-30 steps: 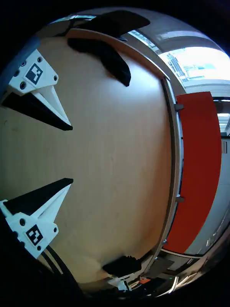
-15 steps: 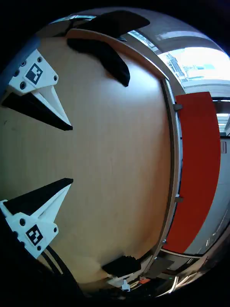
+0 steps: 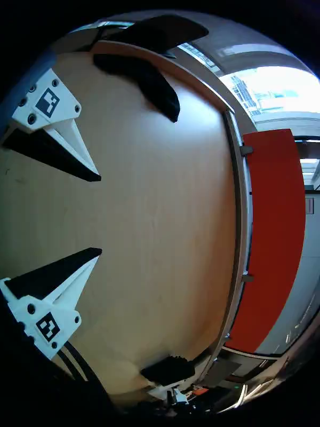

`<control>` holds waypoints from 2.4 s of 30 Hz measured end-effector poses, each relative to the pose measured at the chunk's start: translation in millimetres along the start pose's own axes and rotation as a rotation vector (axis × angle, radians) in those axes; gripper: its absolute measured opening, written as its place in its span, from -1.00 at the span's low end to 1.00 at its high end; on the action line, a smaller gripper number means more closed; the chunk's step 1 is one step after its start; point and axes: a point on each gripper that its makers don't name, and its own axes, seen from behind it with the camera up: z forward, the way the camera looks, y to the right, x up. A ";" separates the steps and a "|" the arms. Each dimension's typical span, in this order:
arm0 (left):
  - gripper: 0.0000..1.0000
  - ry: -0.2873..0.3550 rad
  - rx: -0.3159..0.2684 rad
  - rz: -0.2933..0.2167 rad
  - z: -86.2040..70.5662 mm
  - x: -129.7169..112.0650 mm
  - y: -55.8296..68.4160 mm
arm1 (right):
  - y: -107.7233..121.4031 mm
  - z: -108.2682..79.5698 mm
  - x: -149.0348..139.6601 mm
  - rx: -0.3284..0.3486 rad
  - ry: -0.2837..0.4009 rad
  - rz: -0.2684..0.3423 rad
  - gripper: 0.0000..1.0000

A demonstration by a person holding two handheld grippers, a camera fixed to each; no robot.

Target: Fold towel

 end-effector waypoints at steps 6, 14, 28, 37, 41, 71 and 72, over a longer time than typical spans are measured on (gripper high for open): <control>0.84 -0.001 -0.001 -0.002 0.0 -1.2 0.2 | -0.9 -3.2 -2.6 -0.019 0.003 0.004 0.69; 0.84 0.003 -0.004 0.004 0.3 1.3 1.7 | -14.6 -7.7 2.1 -0.027 0.047 -0.007 0.69; 0.84 0.010 -0.003 -0.003 -1.2 3.9 -0.1 | -39.4 -16.7 16.7 -0.053 0.179 -0.039 0.69; 0.84 0.016 -0.002 -0.001 -1.3 7.9 -0.1 | -51.1 -27.1 28.1 -0.070 0.311 -0.087 0.69; 0.84 0.019 -0.001 -0.003 -1.8 9.7 -0.5 | -54.5 -32.9 33.0 -0.074 0.367 -0.092 0.69; 0.84 0.074 0.021 -0.035 -13.6 23.0 -13.4 | -76.2 -91.1 71.1 -0.059 0.753 -0.114 1.00; 0.84 0.076 0.021 -0.036 -13.8 23.2 -13.7 | -76.3 -93.0 72.0 -0.058 0.761 -0.115 1.00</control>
